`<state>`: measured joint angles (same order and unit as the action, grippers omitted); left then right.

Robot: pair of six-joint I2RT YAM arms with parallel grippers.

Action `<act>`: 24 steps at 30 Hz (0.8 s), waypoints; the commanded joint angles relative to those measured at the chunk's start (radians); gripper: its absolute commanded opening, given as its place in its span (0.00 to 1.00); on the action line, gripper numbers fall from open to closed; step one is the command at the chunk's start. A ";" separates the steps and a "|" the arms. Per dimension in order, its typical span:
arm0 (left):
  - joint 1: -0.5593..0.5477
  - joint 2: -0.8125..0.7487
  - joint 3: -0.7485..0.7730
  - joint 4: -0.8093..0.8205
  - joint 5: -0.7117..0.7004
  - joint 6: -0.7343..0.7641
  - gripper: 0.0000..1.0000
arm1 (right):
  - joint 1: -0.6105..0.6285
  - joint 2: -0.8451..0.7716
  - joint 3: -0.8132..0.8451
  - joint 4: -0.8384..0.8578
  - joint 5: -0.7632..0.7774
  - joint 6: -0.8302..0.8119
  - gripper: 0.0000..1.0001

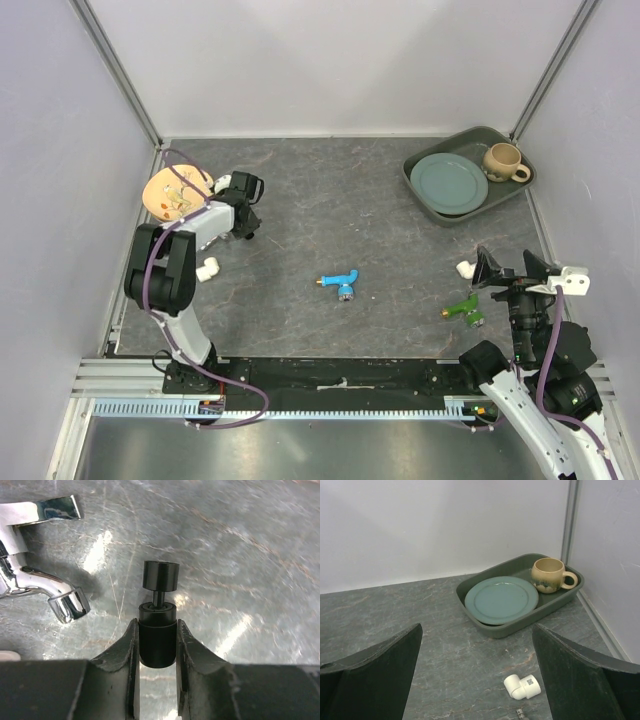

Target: Install the water faucets

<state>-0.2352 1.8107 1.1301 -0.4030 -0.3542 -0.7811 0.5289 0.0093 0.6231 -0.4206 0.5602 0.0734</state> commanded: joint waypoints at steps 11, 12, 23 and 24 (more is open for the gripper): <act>-0.095 -0.437 0.062 -0.051 0.381 0.452 0.02 | 0.010 0.322 0.187 -0.064 -0.348 0.207 0.98; -0.104 -0.454 0.066 -0.062 0.412 0.477 0.02 | 0.008 0.340 0.190 -0.064 -0.379 0.224 0.98; -0.424 -0.740 -0.067 -0.120 0.672 0.951 0.02 | 0.008 0.661 0.124 0.172 -0.861 0.509 0.98; -0.434 -0.758 -0.104 -0.103 0.695 0.962 0.02 | 0.009 0.672 0.113 0.202 -0.870 0.535 0.98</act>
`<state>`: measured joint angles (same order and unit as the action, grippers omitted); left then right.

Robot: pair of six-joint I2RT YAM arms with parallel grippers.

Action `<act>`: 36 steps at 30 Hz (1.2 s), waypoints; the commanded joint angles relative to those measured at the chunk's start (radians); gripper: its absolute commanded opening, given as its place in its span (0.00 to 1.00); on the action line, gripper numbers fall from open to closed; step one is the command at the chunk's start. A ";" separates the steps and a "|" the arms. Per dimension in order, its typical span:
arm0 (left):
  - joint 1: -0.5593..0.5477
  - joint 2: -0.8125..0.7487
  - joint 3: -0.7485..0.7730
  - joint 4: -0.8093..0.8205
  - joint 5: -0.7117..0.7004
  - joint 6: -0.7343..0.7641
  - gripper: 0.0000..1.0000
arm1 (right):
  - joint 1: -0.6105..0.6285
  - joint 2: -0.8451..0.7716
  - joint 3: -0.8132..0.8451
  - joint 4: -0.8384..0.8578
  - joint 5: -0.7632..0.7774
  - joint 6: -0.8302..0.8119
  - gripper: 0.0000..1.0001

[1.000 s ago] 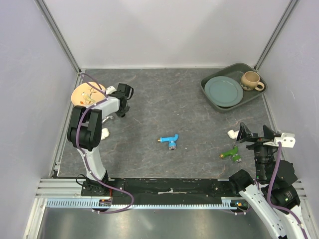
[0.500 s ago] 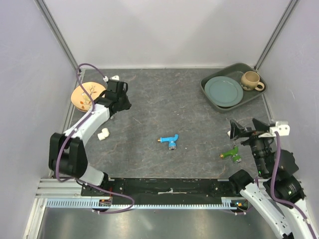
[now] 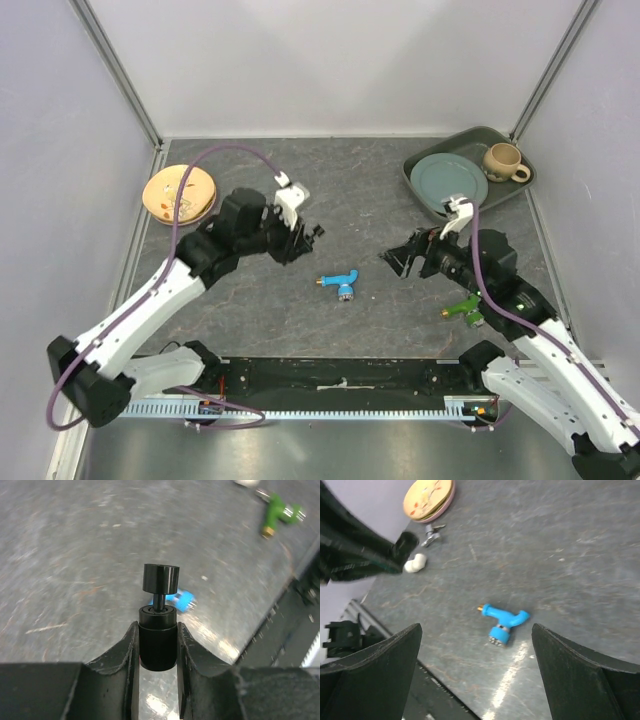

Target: Install the water faucets

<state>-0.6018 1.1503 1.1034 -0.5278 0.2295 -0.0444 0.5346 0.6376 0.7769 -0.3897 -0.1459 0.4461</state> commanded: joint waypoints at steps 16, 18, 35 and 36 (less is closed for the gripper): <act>-0.141 -0.258 -0.330 0.361 0.157 0.259 0.02 | 0.028 0.361 -0.191 0.882 -0.388 0.503 0.89; -0.150 -0.258 -0.341 0.380 0.125 0.252 0.02 | 0.041 0.411 -0.176 0.919 -0.415 0.505 0.86; -0.182 -0.207 -0.372 0.468 0.031 0.156 0.02 | 0.105 0.626 -0.182 1.259 -0.477 0.594 0.71; -0.188 -0.205 -0.370 0.471 0.033 0.158 0.02 | 0.104 0.629 -0.183 1.264 -0.474 0.595 0.68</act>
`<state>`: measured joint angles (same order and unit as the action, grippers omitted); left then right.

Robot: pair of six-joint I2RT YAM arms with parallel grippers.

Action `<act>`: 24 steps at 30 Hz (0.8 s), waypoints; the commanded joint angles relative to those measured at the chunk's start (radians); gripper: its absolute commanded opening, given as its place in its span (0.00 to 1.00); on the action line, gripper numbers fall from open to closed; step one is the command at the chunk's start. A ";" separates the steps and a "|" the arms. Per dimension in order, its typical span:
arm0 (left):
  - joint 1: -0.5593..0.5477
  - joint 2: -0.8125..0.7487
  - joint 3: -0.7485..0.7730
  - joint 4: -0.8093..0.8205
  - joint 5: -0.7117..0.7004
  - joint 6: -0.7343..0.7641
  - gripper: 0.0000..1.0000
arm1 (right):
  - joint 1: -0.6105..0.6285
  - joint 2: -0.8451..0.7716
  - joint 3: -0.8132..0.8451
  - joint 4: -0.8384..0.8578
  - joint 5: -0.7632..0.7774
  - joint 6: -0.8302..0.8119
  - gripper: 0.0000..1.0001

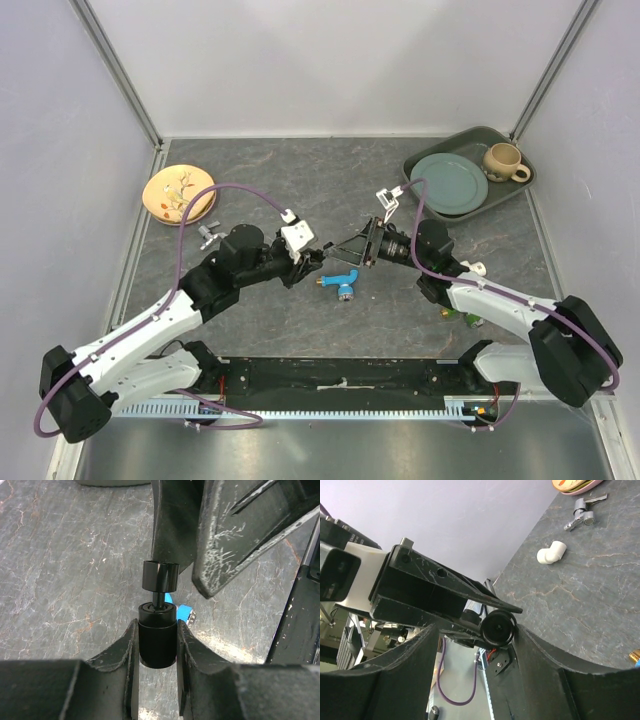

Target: Install the water faucets

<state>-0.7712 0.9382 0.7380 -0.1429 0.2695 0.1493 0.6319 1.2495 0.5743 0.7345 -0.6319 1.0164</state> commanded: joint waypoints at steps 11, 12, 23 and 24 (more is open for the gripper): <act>-0.027 -0.018 -0.012 0.091 -0.023 -0.031 0.02 | 0.006 0.022 0.025 0.086 0.029 -0.013 0.26; -0.027 -0.018 -0.014 0.092 -0.023 -0.031 0.04 | 0.006 0.012 0.030 0.071 0.035 -0.034 0.16; -0.027 -0.055 -0.043 0.140 0.014 -0.043 0.68 | 0.015 -0.088 0.113 -0.204 0.051 -0.237 0.00; -0.027 -0.056 -0.048 0.138 0.014 -0.045 0.69 | 0.017 -0.093 0.121 -0.210 0.049 -0.242 0.00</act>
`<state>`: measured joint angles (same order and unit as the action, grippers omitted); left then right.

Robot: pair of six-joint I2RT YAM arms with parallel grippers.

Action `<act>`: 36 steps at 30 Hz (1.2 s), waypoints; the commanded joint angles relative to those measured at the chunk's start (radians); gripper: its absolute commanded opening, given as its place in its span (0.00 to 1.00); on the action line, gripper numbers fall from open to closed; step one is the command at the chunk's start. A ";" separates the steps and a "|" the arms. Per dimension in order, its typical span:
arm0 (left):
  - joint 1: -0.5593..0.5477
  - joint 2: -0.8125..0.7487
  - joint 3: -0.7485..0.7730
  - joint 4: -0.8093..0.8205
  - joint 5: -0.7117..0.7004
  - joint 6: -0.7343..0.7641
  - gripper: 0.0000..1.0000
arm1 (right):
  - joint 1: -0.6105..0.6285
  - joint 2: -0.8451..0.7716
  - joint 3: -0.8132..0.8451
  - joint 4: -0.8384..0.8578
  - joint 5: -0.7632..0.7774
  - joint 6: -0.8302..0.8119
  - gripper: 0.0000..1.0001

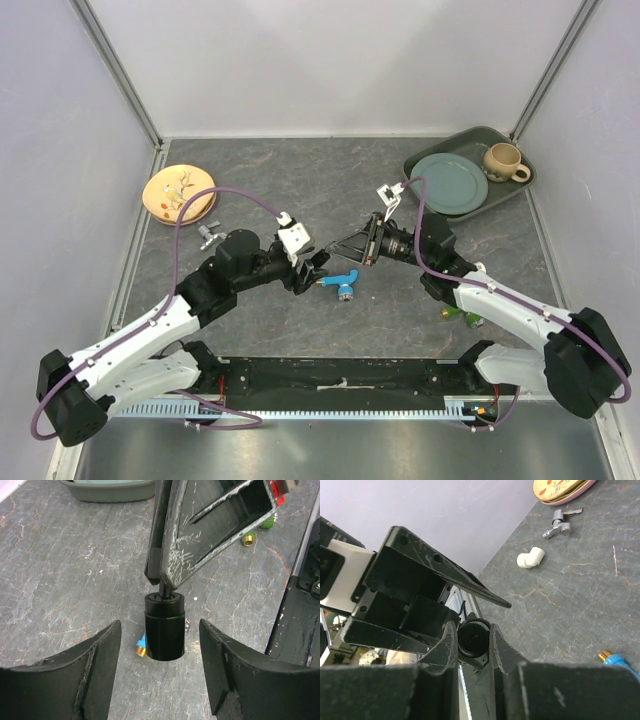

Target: Install the water faucets

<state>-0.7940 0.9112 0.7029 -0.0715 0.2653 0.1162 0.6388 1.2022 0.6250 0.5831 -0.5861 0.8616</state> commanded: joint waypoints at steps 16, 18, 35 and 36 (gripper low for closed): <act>-0.004 -0.040 -0.033 0.130 0.063 -0.027 0.59 | 0.107 -0.006 0.105 -0.068 0.026 -0.128 0.00; -0.004 -0.037 -0.029 0.119 0.064 -0.023 0.59 | 0.107 -0.007 0.108 -0.071 0.032 -0.130 0.00; -0.004 -0.012 -0.019 0.093 0.074 -0.012 0.20 | 0.107 -0.055 0.108 -0.104 0.081 -0.150 0.00; -0.004 -0.012 -0.016 0.093 0.077 -0.012 0.14 | 0.107 -0.056 0.108 -0.104 0.083 -0.150 0.00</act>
<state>-0.7944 0.8913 0.6701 0.0025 0.3244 0.1020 0.7399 1.1793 0.6891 0.4389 -0.5152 0.7273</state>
